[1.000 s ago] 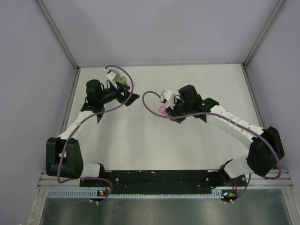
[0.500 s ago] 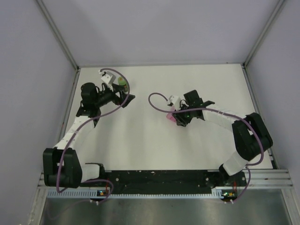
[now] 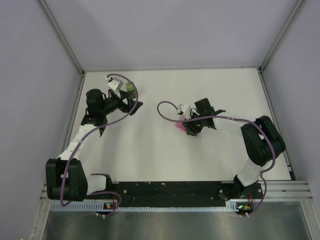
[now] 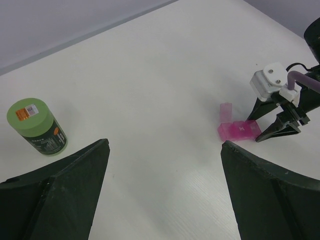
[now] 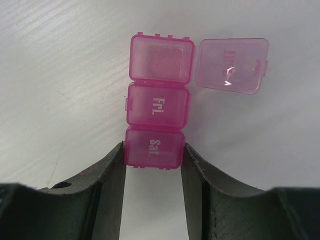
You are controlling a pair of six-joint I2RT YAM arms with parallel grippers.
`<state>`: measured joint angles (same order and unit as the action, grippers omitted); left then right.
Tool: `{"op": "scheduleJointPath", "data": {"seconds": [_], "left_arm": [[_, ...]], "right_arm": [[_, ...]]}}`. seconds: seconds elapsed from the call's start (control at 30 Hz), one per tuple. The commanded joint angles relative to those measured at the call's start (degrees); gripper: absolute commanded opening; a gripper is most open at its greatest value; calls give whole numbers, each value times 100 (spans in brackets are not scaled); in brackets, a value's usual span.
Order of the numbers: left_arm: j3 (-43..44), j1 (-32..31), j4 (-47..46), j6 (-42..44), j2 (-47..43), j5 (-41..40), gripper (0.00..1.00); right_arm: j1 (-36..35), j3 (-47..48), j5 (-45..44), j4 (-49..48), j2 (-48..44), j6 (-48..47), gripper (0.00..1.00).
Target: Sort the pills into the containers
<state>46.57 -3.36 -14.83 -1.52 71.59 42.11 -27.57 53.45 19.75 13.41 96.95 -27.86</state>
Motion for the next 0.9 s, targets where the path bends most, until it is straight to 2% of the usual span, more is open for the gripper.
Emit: {"op": "scheduleJointPath", "data": {"seconds": [0.0,0.07,0.53,0.73,0.87], "left_arm": [[-60,45,-55,99,-190,-97,98],[-77,45,-64,99,-181,-115,98],[-16,45,-160,99,-23,-256,98],[2,54,-257,99,91,-378,98],[72,63,-432,-15,214,-799,98]], "right_arm": [[50,-124,-173,-365,17,26,25],[50,-151,-243,-400,17,35,27],[50,-186,-393,-339,-62,87,59],[50,-142,-402,-286,-158,131,64],[50,-19,-314,-120,-378,202,66]]}}
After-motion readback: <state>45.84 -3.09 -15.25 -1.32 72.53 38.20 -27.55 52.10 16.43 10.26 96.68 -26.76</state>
